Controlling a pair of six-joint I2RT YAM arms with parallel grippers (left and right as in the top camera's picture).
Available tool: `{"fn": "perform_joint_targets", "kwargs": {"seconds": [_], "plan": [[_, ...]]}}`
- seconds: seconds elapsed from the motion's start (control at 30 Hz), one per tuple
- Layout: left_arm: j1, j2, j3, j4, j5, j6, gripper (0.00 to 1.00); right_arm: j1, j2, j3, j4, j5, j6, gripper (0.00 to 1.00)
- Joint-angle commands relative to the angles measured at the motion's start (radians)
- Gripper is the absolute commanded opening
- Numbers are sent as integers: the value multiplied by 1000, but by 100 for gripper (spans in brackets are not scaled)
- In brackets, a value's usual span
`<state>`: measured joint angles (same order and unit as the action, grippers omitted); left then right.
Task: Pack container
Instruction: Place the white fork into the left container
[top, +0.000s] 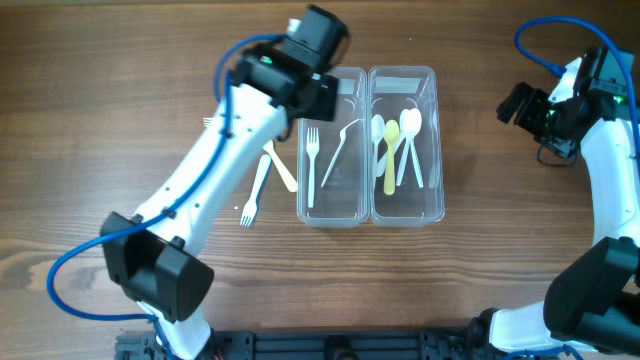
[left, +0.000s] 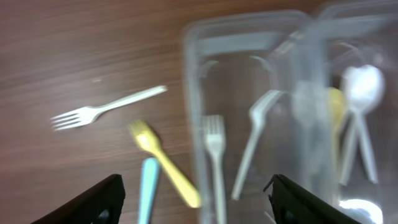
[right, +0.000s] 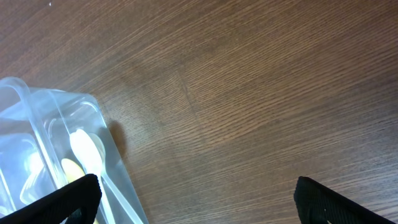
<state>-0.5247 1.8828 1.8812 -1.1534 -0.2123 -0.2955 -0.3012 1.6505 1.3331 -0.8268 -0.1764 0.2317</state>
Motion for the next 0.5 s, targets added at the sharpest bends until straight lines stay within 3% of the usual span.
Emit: {"fn": "perform_joint_targets", "kwargs": {"seconds": [0.0, 0.07, 0.23, 0.37, 0.4, 0.43, 0.47], "plan": [[155, 50, -23, -37, -37, -117, 77, 0, 8, -4, -1, -5, 11, 100], [222, 87, -55, -24, 11, -117, 76, 0, 8, -4, -2, -5, 11, 100], [327, 187, -100, 11, 233, -115, 61, 0, 8, -4, -2, -5, 11, 100], [327, 238, -101, -35, 302, 116, 67, 0, 8, -4, -5, -5, 11, 100], [322, 238, -102, -72, 295, 191, 66, 0, 8, -4, -5, -5, 11, 100], [315, 238, -102, -116, 274, 240, 56, 0, 8, -4, -5, -5, 11, 100], [312, 238, -102, -135, 260, 248, 53, 0, 8, -4, -4, -5, 11, 100]]}}
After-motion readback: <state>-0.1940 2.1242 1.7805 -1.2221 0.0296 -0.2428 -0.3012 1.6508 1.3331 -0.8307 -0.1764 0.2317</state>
